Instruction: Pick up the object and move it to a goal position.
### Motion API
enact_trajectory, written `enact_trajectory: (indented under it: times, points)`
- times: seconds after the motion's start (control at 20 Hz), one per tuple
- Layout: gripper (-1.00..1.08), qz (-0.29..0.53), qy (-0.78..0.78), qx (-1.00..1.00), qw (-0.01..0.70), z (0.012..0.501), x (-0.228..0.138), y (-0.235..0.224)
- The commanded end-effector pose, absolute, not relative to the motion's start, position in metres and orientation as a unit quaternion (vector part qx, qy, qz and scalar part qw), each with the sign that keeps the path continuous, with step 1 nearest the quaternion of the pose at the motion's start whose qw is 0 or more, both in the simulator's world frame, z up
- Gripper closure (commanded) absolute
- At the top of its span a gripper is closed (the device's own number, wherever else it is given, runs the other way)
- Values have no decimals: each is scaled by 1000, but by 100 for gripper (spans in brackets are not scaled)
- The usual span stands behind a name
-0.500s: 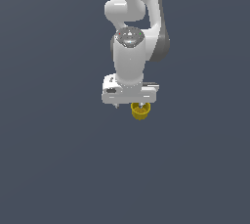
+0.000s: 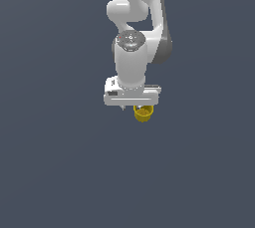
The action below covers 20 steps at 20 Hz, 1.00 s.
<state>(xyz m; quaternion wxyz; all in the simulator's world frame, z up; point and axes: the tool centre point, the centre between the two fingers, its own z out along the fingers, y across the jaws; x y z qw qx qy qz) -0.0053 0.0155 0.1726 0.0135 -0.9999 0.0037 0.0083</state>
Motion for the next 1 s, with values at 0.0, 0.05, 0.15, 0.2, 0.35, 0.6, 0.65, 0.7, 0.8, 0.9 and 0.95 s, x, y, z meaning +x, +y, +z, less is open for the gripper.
enact_trajectory:
  times: [0.0, 0.05, 0.15, 0.2, 0.35, 0.6, 0.65, 0.7, 0.8, 0.9, 0.95]
  points:
    - [-20, 9, 2, -1000, 14, 172, -6, 16]
    - [-20, 9, 0, -1000, 14, 172, -6, 16]
    - [-20, 10, -5, -1000, 16, 170, -6, 16]
    - [-20, 10, -9, -1000, 17, 169, -7, 16]
    - [-20, 12, -23, -999, 20, 166, -8, 17]
    - [-20, 16, -57, -998, 28, 158, -11, 19]
    - [-20, 17, -66, -997, 31, 156, -12, 20]
    - [-20, 18, -75, -996, 33, 154, -13, 20]
    - [-20, 20, -95, -995, 38, 149, -15, 22]
    - [-20, 21, -117, -992, 44, 144, -17, 23]
    - [-20, 22, -128, -990, 47, 142, -18, 24]
